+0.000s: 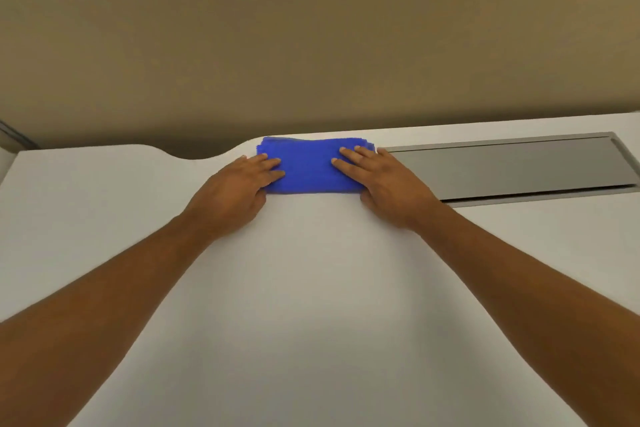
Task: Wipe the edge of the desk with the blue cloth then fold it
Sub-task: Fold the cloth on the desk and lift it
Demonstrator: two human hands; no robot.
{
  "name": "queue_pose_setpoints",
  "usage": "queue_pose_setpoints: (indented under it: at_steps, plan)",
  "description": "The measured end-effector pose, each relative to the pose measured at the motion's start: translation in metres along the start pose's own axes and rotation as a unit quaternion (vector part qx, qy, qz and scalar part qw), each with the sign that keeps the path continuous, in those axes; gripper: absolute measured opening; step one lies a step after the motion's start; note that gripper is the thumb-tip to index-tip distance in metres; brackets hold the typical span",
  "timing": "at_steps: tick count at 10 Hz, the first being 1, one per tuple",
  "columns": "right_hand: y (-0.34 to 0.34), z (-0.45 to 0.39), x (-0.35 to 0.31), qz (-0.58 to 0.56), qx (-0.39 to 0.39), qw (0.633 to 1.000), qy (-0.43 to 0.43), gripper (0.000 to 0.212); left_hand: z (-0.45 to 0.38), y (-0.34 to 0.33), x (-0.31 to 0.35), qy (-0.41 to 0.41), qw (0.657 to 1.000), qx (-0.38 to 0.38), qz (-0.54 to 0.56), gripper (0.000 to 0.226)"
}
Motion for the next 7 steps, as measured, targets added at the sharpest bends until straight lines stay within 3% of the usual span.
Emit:
queue_pose_setpoints:
  at_steps: [1,2,3,7]
  plan:
    - [-0.013,0.013,0.002,-0.014,0.002,1.0,-0.012,0.067,0.009,-0.011,0.001,-0.029,0.999,0.043,-0.018,0.05]
    - [-0.014,0.005,-0.013,-0.005,0.059,0.998,-0.038,0.059,-0.002,-0.013,0.009,-0.032,0.996,0.08,-0.007,0.056]
    - [-0.016,-0.013,-0.029,0.031,0.063,0.996,-0.059,0.058,-0.021,-0.024,0.016,-0.015,1.0,0.02,-0.01,0.062]
    - [-0.008,-0.014,-0.04,-0.039,0.016,0.993,-0.111,0.062,-0.025,-0.016,0.021,0.036,0.997,-0.046,-0.055,0.06]
Point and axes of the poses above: each hand's wrist, its own z-axis away from the middle knuckle, its own y-axis out of the back of the hand, x = y × z, the point moved 2 cm from there along -z, towards the middle knuckle, and after that the axes turned 8 degrees about -y, right-handed, at the moved point
